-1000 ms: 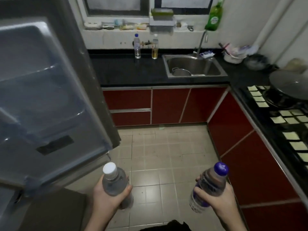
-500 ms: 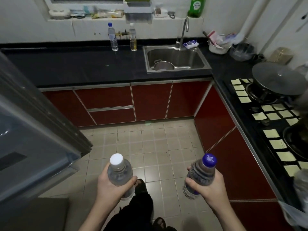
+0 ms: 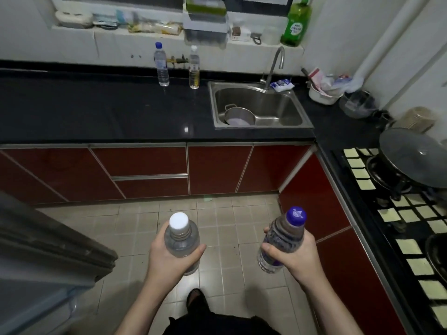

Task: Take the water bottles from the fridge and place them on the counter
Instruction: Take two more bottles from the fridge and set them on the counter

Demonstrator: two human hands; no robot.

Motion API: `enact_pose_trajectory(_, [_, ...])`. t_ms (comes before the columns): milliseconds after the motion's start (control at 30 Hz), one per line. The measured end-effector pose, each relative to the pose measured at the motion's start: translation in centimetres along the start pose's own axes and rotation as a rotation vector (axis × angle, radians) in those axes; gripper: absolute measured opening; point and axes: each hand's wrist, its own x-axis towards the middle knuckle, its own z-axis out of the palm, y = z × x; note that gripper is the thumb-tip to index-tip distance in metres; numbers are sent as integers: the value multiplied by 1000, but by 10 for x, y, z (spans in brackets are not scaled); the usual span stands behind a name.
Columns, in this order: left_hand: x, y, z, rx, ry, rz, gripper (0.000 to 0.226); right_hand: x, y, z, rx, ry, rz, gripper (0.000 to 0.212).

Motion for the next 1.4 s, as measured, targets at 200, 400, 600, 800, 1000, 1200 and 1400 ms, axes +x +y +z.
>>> enact_pose_trajectory(200, [61, 9, -15, 16, 28, 44, 57, 70, -16, 34, -2, -44, -49, 44])
enact_pose_trajectory(400, [106, 13, -26, 10, 120, 32, 57, 135, -21, 67, 15, -138, -81, 41])
enact_pose_trajectory(600, [156, 13, -21, 3, 277, -33, 61, 220, -28, 98, 21, -290, -86, 44])
enact_pose_trajectory(800, [216, 19, -3, -30, 485, -60, 68, 327, -49, 127, 45, -513, -133, 43])
enact_pose_trajectory(1000, [262, 42, 12, -20, 679, -85, 55, 419, -84, 162, 83, -762, -245, 45])
enact_pose_trajectory(1200, [284, 55, 9, 2, 897, -113, 49, 465, -112, 210, 62, -1023, -242, 45])
enact_pose_trajectory(1400, [293, 50, -20, 17, 1020, -112, 50, 476, -133, 270, 48, -1177, -277, 42])
